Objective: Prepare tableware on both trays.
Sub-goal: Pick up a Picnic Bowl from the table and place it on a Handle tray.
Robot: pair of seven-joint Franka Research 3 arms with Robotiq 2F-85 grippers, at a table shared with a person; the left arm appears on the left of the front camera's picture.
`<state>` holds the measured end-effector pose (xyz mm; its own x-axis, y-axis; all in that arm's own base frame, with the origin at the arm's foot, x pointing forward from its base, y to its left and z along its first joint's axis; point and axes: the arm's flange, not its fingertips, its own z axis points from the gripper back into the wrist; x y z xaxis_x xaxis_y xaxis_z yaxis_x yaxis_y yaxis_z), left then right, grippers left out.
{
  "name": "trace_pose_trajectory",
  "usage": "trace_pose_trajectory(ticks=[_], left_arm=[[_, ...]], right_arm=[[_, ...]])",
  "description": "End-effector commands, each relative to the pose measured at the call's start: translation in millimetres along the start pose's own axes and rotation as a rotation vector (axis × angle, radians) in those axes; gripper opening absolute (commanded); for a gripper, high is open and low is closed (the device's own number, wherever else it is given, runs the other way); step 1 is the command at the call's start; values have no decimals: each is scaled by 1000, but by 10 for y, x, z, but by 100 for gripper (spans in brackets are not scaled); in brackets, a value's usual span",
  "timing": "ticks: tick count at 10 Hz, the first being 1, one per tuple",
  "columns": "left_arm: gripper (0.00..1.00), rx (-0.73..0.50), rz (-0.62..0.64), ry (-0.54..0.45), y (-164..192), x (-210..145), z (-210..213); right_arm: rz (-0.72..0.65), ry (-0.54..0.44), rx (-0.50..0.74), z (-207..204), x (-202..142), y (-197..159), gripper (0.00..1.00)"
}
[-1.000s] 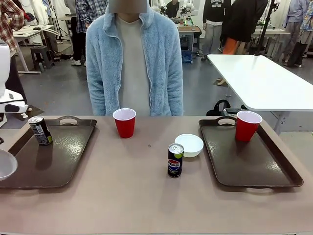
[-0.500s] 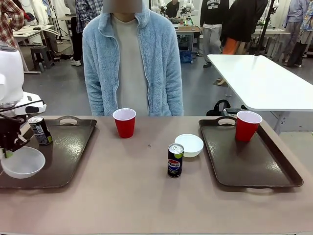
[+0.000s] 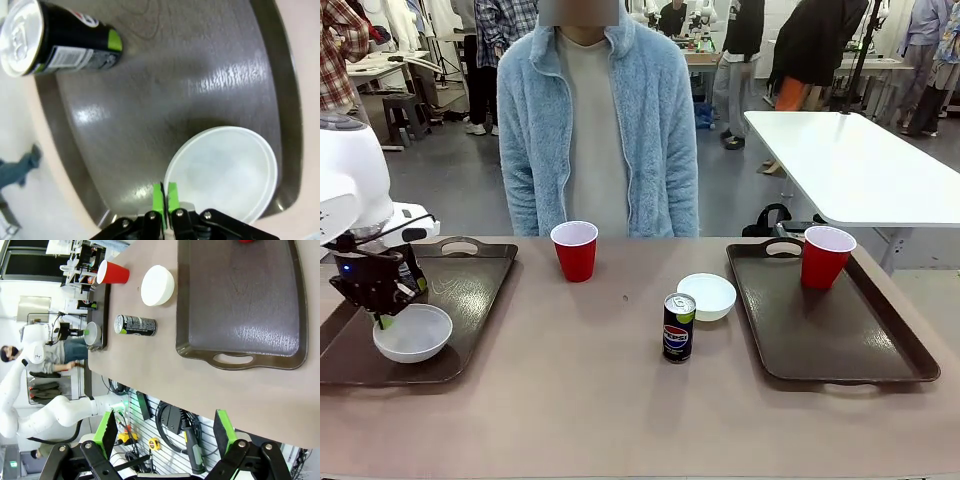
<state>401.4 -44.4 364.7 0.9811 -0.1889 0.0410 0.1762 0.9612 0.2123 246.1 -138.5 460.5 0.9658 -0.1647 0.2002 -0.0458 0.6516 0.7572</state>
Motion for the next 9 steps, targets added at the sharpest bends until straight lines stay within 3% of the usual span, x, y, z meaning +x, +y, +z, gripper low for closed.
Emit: trace_pose_trajectory(ticks=[1,2,3,4,5,6,7,8,9], left_arm=[[4,-13,6,14,-36,-109,-145],[64,-22,-4,18,-29,-118,-143],[64,-25,-9,11,-6,-152,-78],[100,-26,-6,9,17,-184,-4],[65,-28,-40,-9,36,-225,98],[100,-29,-65,-40,23,-312,201],[85,-37,-93,-57,24,-368,323],[100,-45,-107,-72,26,-437,471],[100,-64,-134,-85,18,-510,620]], right_arm=[[1,-5,28,-3,18,14,100],[1,-5,28,-3,18,14,100],[1,-5,28,-3,18,14,100],[1,-5,28,-3,18,14,100],[1,-5,28,-3,18,14,100],[1,-5,28,-3,18,14,100],[1,-5,28,-3,18,14,100],[1,-5,28,-3,18,14,100],[1,-5,28,-3,18,14,100]])
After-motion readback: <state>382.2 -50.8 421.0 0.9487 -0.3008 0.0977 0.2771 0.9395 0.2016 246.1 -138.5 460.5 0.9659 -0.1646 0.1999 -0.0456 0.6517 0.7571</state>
